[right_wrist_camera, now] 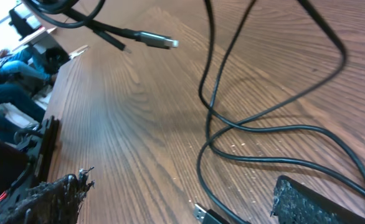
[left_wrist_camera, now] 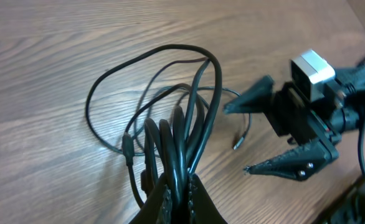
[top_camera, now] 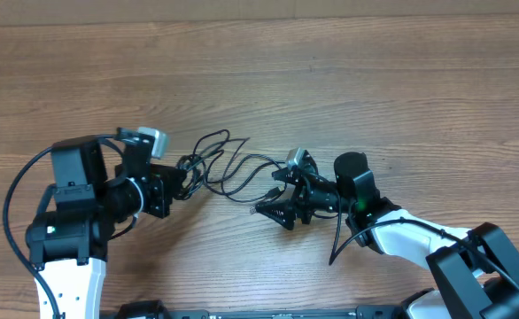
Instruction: Untangle cables
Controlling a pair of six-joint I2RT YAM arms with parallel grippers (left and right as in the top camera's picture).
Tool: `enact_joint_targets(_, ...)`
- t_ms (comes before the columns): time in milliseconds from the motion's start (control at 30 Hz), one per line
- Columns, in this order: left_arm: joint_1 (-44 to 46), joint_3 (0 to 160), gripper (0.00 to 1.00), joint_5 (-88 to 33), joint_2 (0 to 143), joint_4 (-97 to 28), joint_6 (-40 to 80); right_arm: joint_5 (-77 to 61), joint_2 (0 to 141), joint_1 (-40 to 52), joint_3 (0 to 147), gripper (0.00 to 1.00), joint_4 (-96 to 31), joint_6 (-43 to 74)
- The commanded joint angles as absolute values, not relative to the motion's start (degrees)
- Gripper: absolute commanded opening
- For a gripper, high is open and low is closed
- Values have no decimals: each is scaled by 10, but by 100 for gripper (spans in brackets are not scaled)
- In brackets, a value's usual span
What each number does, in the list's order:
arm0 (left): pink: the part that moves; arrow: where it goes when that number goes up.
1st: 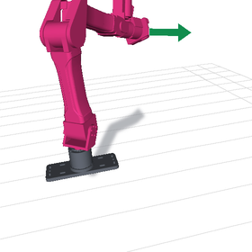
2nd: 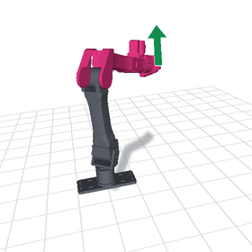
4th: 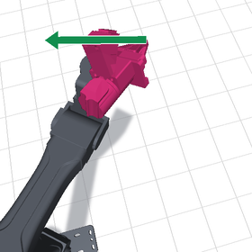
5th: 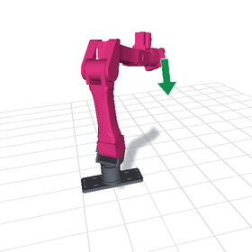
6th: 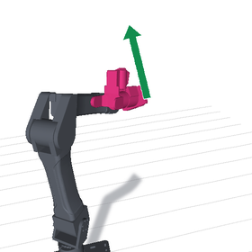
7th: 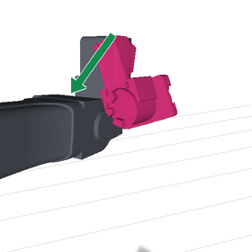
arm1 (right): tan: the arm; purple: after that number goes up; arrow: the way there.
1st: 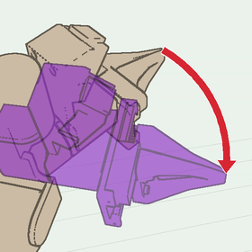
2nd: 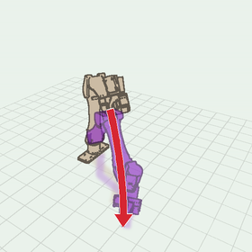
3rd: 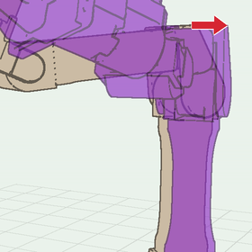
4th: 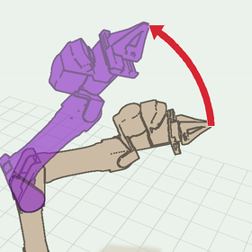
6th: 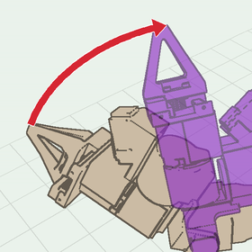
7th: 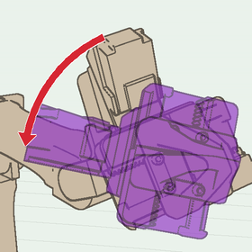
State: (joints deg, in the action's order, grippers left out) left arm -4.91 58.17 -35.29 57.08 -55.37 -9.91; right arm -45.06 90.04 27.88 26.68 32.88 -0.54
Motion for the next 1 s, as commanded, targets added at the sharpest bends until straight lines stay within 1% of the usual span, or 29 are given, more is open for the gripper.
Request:
enact_joint_targets(0, -18, 566, 4, -356, 570, -555, -164, -464, 895, 283, 266, 96, 328, -21)
enact_joint_targets(67, 2, 556, 4, -354, 573, -555, -177, -464, 895, 283, 266, 95, 329, -21)
enact_joint_targets(100, 11, 551, 4, -352, 577, -554, -183, -464, 895, 283, 266, 92, 329, -29)
enact_joint_targets(233, 28, 532, 4, -328, 592, -546, -184, -463, 895, 283, 266, 93, 328, -46)
enact_joint_targets(500, 32, 524, 4, -339, 637, -548, -186, -459, 895, 283, 266, 93, 322, -50)
enact_joint_targets(633, 49, 524, 4, -369, 659, -549, -219, -433, 895, 283, 266, 92, 320, -50)
enact_joint_targets(767, 79, 524, 4, -369, 679, -547, -239, -405, 895, 283, 266, 92, 313, -50)
enact_joint_targets(833, 93, 524, 4, -362, 690, -541, -241, -392, 895, 283, 266, 92, 309, -50)
enact_joint_targets(967, 113, 524, 4, -312, 718, -529, -239, -390, 895, 282, 266, 93, 310, -50)
